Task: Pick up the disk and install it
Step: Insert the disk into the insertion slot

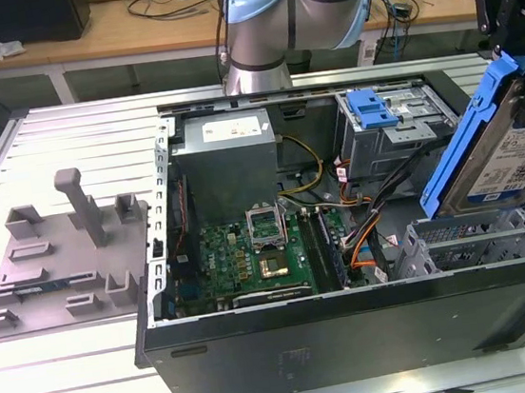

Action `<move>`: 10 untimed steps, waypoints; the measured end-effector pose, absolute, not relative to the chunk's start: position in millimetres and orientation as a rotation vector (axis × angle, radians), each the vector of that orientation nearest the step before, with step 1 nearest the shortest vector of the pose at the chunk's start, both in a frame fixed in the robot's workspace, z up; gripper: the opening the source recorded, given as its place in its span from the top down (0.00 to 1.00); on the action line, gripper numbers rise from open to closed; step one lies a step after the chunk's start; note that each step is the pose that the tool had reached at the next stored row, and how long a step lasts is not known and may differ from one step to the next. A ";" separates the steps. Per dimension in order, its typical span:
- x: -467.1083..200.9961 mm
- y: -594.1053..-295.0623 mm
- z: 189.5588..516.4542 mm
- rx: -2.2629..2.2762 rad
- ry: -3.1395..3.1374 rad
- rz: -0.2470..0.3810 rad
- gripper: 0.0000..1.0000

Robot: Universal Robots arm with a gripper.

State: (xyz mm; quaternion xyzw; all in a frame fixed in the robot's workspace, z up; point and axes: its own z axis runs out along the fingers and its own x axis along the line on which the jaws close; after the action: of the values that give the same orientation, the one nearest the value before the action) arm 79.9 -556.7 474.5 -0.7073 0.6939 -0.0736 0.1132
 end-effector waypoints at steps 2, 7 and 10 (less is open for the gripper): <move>77.8 -556.7 474.0 -2.070 2.030 -0.226 0.63; 72.0 -556.7 471.5 -2.057 2.016 -0.249 0.63; 69.3 -556.7 470.3 -2.051 2.010 -0.259 0.63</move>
State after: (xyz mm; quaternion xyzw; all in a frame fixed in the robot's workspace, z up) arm 69.3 -556.7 470.3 -0.7054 0.6913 -0.0892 0.1284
